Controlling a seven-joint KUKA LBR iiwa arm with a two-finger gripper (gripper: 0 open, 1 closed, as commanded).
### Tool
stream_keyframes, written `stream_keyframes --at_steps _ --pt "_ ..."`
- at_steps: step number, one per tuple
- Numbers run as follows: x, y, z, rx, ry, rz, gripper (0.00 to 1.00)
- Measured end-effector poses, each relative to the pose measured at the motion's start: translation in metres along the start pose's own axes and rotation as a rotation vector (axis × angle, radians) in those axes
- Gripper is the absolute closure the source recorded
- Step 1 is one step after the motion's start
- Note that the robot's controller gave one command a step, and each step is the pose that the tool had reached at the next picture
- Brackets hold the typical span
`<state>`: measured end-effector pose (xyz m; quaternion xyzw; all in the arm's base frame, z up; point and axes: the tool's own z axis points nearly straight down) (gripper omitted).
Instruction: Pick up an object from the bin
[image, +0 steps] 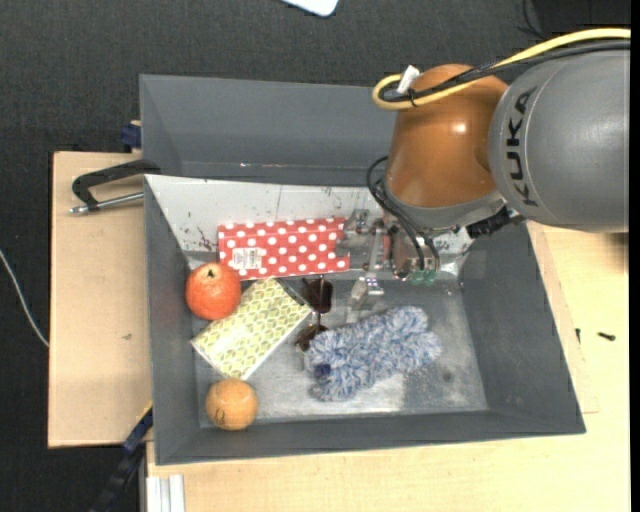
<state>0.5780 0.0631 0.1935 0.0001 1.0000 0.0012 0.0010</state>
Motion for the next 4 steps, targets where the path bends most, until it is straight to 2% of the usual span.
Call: stream_keyframes --at_steps 1,2,3,4 --pt "0.000 0.000 0.000 0.000 0.000 0.000 0.00" --pt "0.020 -0.002 0.036 0.001 -0.007 -0.056 0.00" --pt "0.059 -0.012 0.114 0.001 -0.001 -0.106 0.00" --pt "0.066 -0.014 0.119 0.000 -0.001 -0.120 1.00"
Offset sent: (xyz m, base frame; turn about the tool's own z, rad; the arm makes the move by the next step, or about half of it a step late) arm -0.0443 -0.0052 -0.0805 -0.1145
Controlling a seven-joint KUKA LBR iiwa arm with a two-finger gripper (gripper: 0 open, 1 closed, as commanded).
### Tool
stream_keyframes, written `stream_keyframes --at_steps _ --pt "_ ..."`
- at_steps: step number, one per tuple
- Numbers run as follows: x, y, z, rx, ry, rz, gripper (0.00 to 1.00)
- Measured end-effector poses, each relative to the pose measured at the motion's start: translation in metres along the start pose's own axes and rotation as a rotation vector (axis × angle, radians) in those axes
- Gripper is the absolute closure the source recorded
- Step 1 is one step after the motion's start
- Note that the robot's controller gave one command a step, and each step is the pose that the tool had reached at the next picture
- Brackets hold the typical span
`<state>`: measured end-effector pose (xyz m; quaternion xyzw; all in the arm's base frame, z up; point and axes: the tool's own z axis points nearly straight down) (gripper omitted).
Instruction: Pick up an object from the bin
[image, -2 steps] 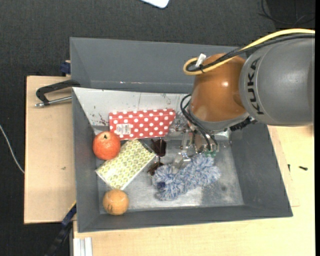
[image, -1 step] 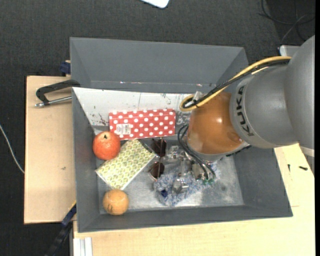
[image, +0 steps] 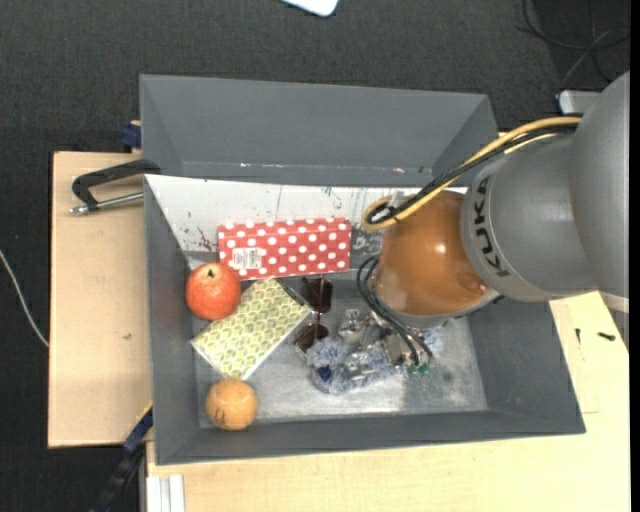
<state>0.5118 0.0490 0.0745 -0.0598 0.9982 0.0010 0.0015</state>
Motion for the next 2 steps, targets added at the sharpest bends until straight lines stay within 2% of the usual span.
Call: stream_keyframes --at_steps 1,2 --pt "0.000 0.000 0.000 0.000 0.000 0.000 1.00" --pt "0.019 0.003 -0.186 0.000 0.002 -0.225 1.00"
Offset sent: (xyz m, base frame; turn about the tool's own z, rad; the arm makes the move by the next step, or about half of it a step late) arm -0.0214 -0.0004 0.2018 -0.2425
